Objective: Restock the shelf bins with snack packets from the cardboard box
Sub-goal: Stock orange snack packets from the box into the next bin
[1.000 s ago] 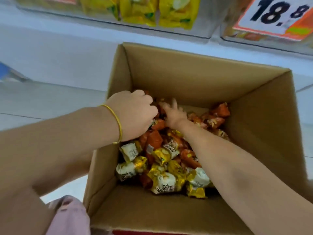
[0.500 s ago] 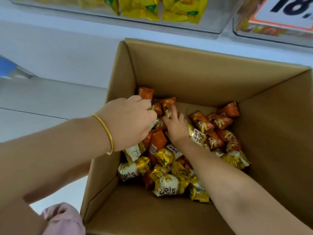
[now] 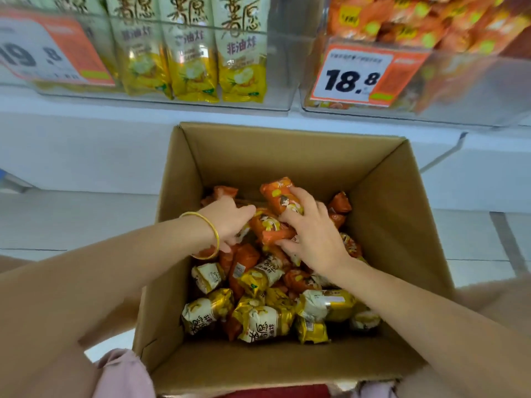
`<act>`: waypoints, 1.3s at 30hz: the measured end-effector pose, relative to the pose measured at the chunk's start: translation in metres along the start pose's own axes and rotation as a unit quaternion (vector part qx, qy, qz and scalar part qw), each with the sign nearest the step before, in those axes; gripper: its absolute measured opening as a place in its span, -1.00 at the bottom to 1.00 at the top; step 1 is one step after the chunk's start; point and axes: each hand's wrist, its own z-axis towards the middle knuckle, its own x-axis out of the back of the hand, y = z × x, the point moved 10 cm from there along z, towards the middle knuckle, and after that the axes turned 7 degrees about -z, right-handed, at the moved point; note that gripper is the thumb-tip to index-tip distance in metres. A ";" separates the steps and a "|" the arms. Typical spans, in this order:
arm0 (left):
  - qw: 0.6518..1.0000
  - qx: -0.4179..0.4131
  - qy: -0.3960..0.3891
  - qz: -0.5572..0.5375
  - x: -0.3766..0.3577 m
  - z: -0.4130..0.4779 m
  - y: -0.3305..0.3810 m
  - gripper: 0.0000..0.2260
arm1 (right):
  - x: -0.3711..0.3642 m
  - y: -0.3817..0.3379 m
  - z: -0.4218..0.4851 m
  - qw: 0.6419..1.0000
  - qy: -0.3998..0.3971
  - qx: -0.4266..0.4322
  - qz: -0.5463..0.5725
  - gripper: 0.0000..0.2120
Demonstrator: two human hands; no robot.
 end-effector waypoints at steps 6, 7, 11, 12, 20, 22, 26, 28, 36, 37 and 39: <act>0.908 0.020 -0.129 -0.399 -0.041 -0.021 0.024 -0.58 | 0.092 -0.025 -0.043 0.983 0.126 0.038 0.129 -0.65; 0.909 -0.011 -0.116 -0.400 -0.037 -0.021 0.030 -0.57 | 0.100 -0.023 -0.046 0.975 0.135 0.032 0.176 -0.68; 0.913 -0.088 -0.093 -0.387 -0.026 -0.023 0.040 -0.32 | 0.120 -0.003 -0.049 0.912 0.210 -0.025 0.351 -0.80; 0.915 -0.105 -0.094 -0.378 -0.024 -0.025 0.043 -0.25 | 0.120 0.003 -0.048 0.898 0.214 -0.054 0.380 -0.80; 0.920 -0.229 -0.108 -0.300 -0.008 -0.041 0.070 -0.23 | 0.100 0.009 -0.029 0.757 -0.072 -0.127 0.636 -0.09; 0.915 -0.263 -0.107 -0.287 -0.005 -0.048 0.080 -0.27 | 0.104 0.010 -0.028 0.742 -0.079 -0.118 0.656 -0.12; 0.913 -0.321 -0.121 -0.222 -0.006 -0.066 0.104 -0.28 | 0.128 0.017 -0.033 0.737 -0.054 -0.075 0.669 -0.29; 0.905 -0.339 -0.130 -0.219 -0.011 -0.074 0.119 -0.36 | 0.144 0.018 -0.039 0.767 -0.054 -0.037 0.639 -0.35; 0.878 -0.435 -0.133 -0.147 -0.053 -0.116 0.240 -0.44 | 0.233 0.091 -0.059 0.746 0.053 0.020 0.663 -0.10; 0.874 -0.452 -0.119 -0.131 -0.057 -0.118 0.257 -0.46 | 0.245 0.103 -0.061 0.752 0.064 0.017 0.656 -0.11; 0.866 -0.484 -0.083 -0.094 -0.062 -0.122 0.289 -0.47 | 0.271 0.127 -0.064 0.780 0.088 0.005 0.620 -0.14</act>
